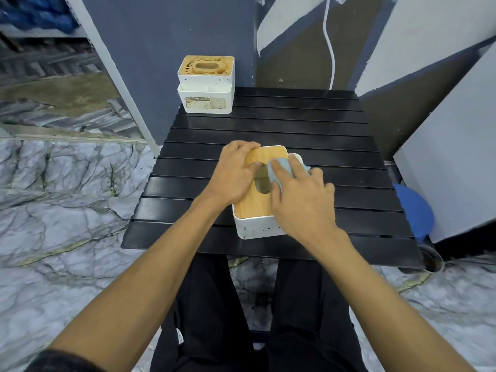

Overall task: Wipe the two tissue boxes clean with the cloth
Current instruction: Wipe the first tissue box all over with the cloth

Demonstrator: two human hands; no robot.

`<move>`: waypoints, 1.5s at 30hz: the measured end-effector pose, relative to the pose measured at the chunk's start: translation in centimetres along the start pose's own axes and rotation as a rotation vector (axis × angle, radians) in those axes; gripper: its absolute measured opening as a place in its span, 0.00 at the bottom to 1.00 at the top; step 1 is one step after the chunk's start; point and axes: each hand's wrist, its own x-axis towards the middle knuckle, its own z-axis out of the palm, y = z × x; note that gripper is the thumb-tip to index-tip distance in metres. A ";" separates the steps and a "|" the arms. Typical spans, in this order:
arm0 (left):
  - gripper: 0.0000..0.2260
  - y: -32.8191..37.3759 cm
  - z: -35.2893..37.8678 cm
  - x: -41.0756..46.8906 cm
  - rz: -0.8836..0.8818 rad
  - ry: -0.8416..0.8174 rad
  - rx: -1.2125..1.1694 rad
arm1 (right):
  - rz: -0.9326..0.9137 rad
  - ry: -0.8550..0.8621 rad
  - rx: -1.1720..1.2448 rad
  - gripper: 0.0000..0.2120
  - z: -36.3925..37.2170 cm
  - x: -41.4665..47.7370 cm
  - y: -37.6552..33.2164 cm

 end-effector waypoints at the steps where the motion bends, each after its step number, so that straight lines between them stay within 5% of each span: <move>1: 0.18 0.0 0.0 0.0 0.003 -0.006 -0.001 | 0.009 -0.012 -0.010 0.22 0.0 1.0 -0.2; 13: 0.19 -0.2 -0.1 0.1 0.016 -0.001 -0.024 | -0.060 0.030 -0.107 0.22 -0.7 -1.0 -0.1; 21: 0.20 -0.4 -1.2 0.0 0.103 -0.144 -0.033 | -0.172 -0.056 -0.169 0.23 -0.9 3.3 0.1; 27: 0.34 0.2 -0.6 -1.4 -0.039 0.025 0.101 | -0.097 -0.014 -0.142 0.23 -0.8 1.4 0.8; 38: 0.27 0.5 0.2 -3.6 -0.037 0.048 0.169 | -0.319 0.002 -0.162 0.20 -1.1 2.6 1.8; 45: 0.25 1.1 -0.1 -4.0 -0.037 0.018 0.140 | -0.294 0.035 -0.169 0.20 -0.9 2.6 2.4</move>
